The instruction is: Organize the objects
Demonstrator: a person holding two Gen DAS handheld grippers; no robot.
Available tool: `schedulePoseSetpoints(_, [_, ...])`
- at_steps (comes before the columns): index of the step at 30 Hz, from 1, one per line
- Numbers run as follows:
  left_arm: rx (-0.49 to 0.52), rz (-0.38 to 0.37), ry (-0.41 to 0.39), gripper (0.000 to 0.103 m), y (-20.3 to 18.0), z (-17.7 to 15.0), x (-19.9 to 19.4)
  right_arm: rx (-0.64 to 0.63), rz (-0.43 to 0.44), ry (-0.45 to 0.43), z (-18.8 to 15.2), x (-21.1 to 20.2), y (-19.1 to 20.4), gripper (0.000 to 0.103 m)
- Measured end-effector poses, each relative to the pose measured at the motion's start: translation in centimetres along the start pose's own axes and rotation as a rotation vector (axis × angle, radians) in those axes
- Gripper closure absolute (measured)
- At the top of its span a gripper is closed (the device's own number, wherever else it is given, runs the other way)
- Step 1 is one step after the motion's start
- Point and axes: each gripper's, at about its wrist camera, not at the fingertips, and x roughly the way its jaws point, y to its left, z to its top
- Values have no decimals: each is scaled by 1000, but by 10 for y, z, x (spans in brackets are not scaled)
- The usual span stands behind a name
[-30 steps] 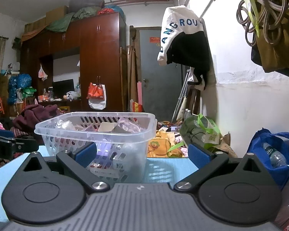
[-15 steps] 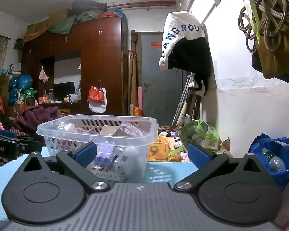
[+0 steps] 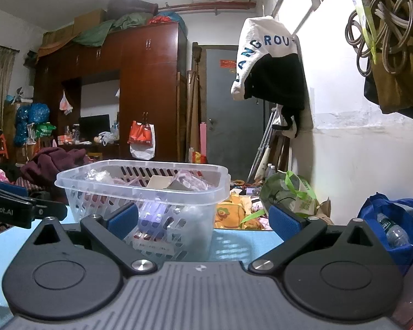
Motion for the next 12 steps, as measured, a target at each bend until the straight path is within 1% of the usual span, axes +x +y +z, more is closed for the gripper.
schedulePoseSetpoints(12, [25, 11, -16, 0, -12, -1, -2, 8, 4, 3, -2, 0, 0, 0])
